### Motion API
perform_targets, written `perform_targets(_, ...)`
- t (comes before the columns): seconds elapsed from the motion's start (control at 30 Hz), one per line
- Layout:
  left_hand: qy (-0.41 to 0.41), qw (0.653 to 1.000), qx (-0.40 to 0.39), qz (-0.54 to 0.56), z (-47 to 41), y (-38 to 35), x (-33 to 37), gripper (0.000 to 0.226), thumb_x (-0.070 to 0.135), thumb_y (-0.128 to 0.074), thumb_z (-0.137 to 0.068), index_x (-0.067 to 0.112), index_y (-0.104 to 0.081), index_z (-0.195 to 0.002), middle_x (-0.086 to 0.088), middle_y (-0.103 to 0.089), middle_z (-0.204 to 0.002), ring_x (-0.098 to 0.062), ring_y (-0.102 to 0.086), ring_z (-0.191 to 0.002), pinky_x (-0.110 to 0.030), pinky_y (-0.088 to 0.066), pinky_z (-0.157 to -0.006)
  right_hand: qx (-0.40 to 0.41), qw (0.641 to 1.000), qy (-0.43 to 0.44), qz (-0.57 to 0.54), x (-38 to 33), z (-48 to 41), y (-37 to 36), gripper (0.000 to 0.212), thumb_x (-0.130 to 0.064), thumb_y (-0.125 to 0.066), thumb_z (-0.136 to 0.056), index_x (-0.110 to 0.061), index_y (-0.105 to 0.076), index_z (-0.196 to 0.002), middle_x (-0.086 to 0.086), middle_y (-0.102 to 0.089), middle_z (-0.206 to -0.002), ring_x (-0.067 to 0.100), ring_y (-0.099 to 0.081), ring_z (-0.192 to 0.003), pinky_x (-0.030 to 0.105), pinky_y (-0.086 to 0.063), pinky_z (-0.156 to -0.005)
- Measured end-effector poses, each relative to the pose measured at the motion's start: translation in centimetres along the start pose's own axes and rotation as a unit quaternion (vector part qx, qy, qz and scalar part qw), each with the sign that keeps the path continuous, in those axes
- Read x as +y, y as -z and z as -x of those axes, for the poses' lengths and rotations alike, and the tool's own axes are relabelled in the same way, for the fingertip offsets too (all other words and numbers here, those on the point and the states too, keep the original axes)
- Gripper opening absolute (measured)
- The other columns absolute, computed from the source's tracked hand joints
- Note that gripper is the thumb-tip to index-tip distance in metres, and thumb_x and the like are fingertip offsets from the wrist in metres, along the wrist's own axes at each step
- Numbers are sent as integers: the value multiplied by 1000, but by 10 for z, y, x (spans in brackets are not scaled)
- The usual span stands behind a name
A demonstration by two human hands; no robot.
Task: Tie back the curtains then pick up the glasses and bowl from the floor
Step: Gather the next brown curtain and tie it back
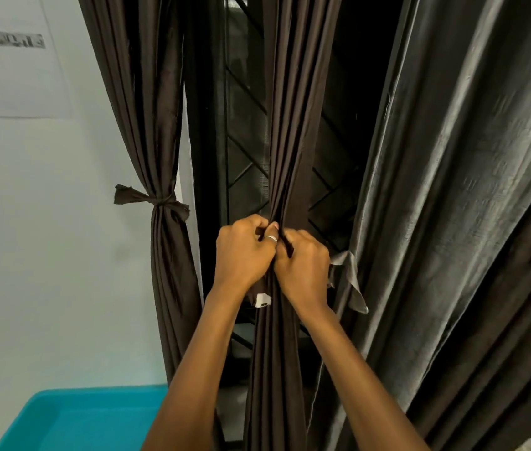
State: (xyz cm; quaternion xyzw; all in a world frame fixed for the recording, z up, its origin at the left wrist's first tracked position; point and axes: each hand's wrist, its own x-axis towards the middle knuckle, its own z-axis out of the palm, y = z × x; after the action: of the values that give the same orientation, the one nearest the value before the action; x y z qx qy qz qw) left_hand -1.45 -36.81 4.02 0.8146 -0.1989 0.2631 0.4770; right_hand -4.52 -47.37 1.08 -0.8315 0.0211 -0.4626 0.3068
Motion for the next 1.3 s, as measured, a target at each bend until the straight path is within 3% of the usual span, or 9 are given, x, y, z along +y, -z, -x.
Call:
perform_targets(0.2, 5, 997, -10, -76, 1, -4, 10, 38, 70, -52, -83, 32, -59, -80, 12, -60, -62, 0, -58, -59, -21, -49, -53, -26, 999, 35, 10, -4, 11, -7, 33, -31, -51, -100, -4, -70, -100, 4, -67, -78, 14, -64, -63, 7, -33, -55)
perform_targets(0.33, 11, 996, 1, -91, -6, -2, 6, 25, 43, -59, -91, 23, -59, -76, 6, -61, -66, -16, -63, -65, -30, -49, -56, -100, 993, 27, -49, 3, 14, -10, 29, -28, -53, -97, -13, -67, -117, -4, -61, -91, 6, -60, -71, 14, -42, -61)
perform_targets(0.5, -14, 996, -40, -72, -9, 13, -9, 32, 33, -60, -97, 18, -50, -71, 3, -53, -59, -9, -54, -56, -25, -44, -53, -102, 976, -95, -167, 26, -18, 2, 44, -17, -59, -94, -18, -61, -137, -4, -61, -131, 4, -59, -117, 24, -49, -104)
perform_targets(0.6, -7, 994, -105, 13, -5, 26, -16, 33, 34, -61, -98, 9, -54, -78, 0, -48, -57, -5, -45, -49, -14, -36, -50, -141, 922, -191, -306, 39, -48, 12, 68, -19, -74, -91, -22, -41, -150, -2, -48, -151, 11, -48, -136, 35, -42, -115)
perform_targets(0.67, 15, 982, -164, 92, -4, 36, -19, 31, 34, -60, -99, 5, -61, -90, -17, -59, -70, -18, -55, -58, -30, -49, -61, -197, 867, -237, -391, 49, -66, 18, 83, -24, -82, -84, -24, -37, -153, 1, -47, -154, 16, -48, -140, 39, -43, -115)
perform_targets(0.8, 30, 945, -239, 220, -4, 53, -22, 15, 29, -58, -101, 20, -69, -107, 1, -76, -97, -18, -73, -90, -24, -58, -82, -316, 769, -262, -491, 55, -80, 27, 70, -32, -96, -62, -19, -69, -124, 6, -72, -127, 22, -69, -116, 32, -60, -88)
perform_targets(0.93, 27, 932, -264, 246, -5, 61, -29, 18, 29, -57, -102, 22, -67, -115, -1, -74, -111, -16, -71, -104, -18, -56, -85, -370, 732, -257, -511, 64, -79, 22, 64, -28, -100, -55, -11, -77, -111, 13, -74, -120, 27, -72, -110, 37, -60, -89)
perform_targets(1.1, 31, 965, -202, 164, -10, 64, -37, 18, 34, -56, -101, 24, -68, -111, 7, -75, -104, -7, -72, -96, -27, -58, -88, -343, 769, -246, -480, 65, -78, 24, 42, -7, -85, -75, -8, -75, -116, 14, -73, -124, 28, -69, -116, 35, -60, -89)
perform_targets(1.3, 25, 1000, 4, -16, -8, 40, -27, 19, 39, -65, -95, 22, -74, -99, 14, -69, -78, -5, -66, -75, -35, -59, -75, -86, 975, -118, -165, 33, -46, 15, 13, -21, -78, -88, -15, -75, -99, -3, -75, -95, 13, -71, -88, 27, -57, -76)
